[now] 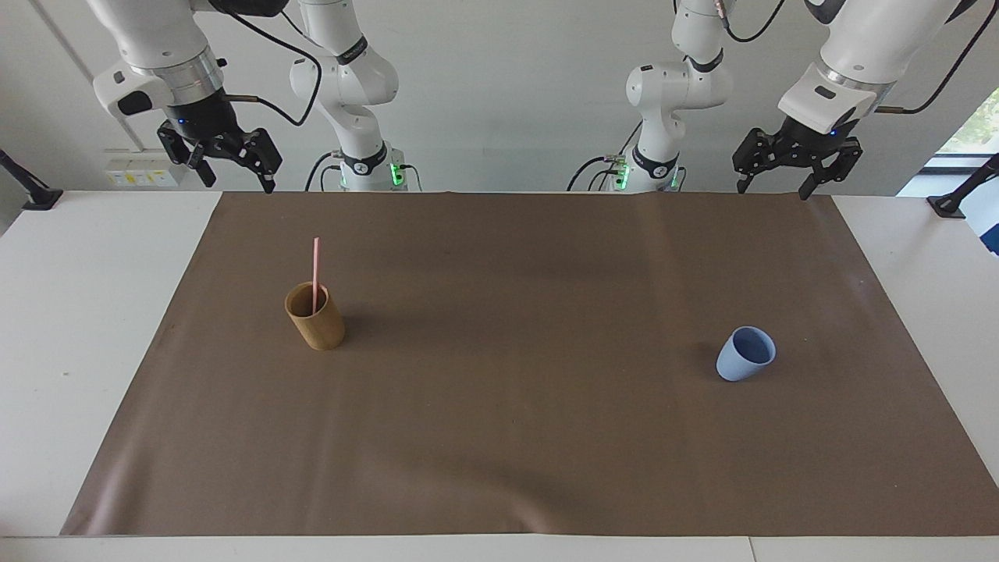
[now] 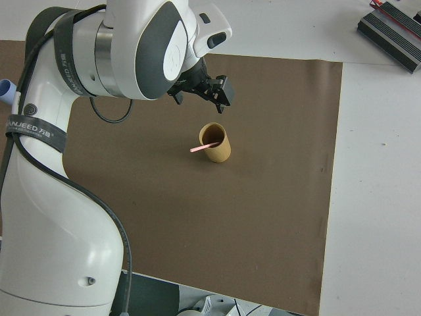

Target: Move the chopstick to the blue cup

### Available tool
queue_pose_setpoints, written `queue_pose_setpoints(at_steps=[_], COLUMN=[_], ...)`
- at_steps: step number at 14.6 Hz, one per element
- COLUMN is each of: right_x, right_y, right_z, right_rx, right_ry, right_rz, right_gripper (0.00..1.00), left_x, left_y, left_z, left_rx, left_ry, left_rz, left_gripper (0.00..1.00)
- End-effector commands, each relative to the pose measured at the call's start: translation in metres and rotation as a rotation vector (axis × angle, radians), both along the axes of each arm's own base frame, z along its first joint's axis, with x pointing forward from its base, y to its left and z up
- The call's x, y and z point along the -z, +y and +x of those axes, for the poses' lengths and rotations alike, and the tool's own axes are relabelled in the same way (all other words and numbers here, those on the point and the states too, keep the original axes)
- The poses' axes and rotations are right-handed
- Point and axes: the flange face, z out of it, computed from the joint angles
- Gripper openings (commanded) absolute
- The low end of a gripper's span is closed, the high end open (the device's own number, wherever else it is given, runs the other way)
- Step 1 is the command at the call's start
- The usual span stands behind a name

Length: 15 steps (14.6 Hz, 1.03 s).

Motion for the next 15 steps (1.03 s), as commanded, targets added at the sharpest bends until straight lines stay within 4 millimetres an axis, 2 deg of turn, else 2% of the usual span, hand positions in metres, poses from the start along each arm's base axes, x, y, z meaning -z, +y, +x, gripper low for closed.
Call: queue_pose_setpoints(at_steps=[1,5,7,10,15], right_x=[-0.002,-0.002,0.001,0.002,0.003], right_y=[0.001,0.005,0.007,-0.001,-0.005], right_z=[0.001,0.001,-0.006,-0.008,-0.007], right_rx=[0.01,0.003,0.005,0.02,0.021], right_ry=[0.002,0.004,0.04,0.057,0.053], right_rz=[0.022,0.022,0.024,0.024,0.033], right_gripper=[1.0,1.0,1.0,1.0,1.0], left_x=[0.002,0.006,0.005,0.006,0.006], left_y=[0.003,0.001,0.0,0.001,0.015], left_z=[-0.004,-0.004,-0.004,-0.003,0.005], left_rx=[0.011,0.035,0.035,0.035,0.012], left_ry=[-0.026,-0.028,-0.037,-0.035,-0.081], left_rz=[0.001,-0.03,-0.033,-0.033,-0.038], left_gripper=[1.0,1.0,1.0,1.0,1.0])
